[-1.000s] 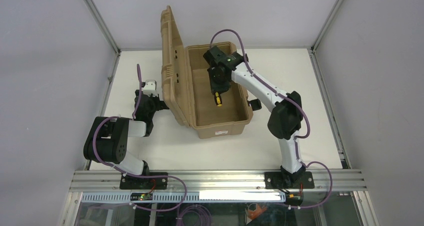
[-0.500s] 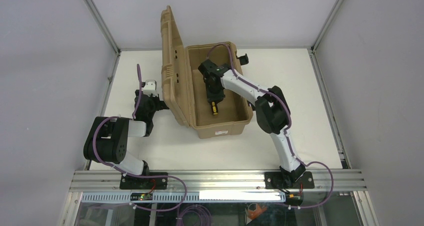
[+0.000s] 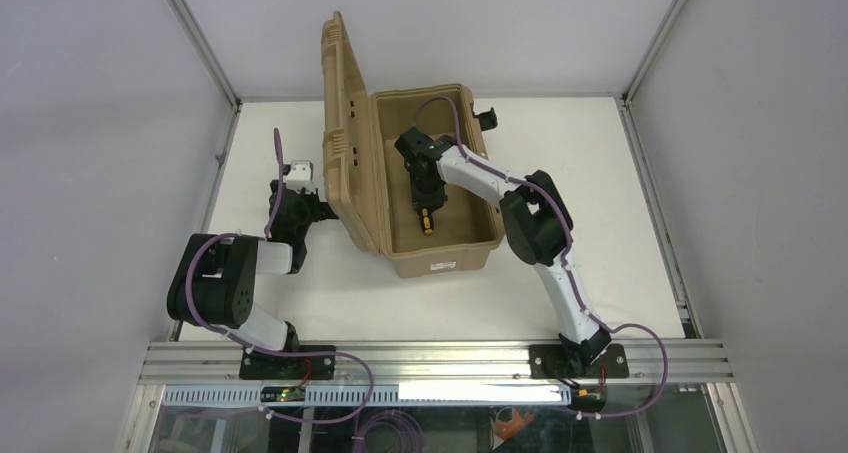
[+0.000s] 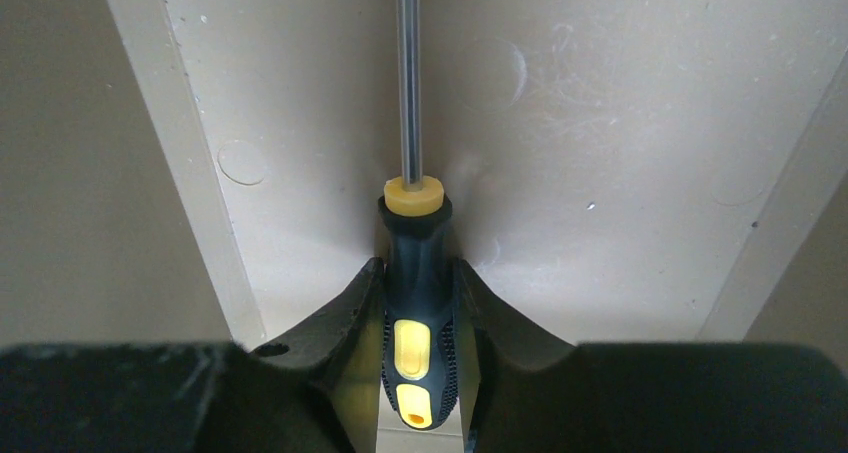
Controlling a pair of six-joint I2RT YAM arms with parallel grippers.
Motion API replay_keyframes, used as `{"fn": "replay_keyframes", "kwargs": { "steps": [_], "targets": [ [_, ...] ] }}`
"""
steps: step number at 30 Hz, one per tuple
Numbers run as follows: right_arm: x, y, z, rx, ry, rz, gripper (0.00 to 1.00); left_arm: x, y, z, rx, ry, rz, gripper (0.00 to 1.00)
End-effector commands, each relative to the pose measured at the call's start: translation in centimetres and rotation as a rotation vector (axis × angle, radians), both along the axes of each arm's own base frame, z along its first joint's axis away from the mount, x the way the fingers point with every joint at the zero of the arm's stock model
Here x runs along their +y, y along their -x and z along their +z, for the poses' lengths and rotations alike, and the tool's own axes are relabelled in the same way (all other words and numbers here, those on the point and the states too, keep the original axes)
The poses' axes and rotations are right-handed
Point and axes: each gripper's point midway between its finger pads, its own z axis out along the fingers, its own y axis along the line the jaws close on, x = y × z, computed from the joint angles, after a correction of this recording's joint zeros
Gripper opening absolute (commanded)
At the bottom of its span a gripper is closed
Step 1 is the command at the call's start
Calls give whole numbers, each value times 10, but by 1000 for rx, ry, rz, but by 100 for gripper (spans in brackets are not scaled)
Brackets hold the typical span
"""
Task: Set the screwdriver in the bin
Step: Place the screwdriver in the bin.
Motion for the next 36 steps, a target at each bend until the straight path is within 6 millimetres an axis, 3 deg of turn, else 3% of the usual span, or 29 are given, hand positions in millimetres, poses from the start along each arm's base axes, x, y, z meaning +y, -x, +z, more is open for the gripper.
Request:
{"fn": "replay_keyframes", "kwargs": {
  "steps": [1,10,16,20,27,36],
  "targets": [
    [8,-9,-5,-32,-20,-23,19,1,-3,16,-53,16,-3,99],
    [5,-10,-11,-29,0,-36,33,1,-3,16,-53,17,-2,99],
    [5,-11,-4,-40,-6,-42,45,1,-3,16,-54,16,-3,99],
    [6,-13,6,-56,-17,-43,46,1,-3,16,-53,16,-3,99],
    [7,-18,42,-111,-42,-38,53,1,-3,16,-53,15,-2,99],
    [2,-26,121,-246,-93,-12,70,1,-3,16,-54,15,-2,99]
  ]
}}
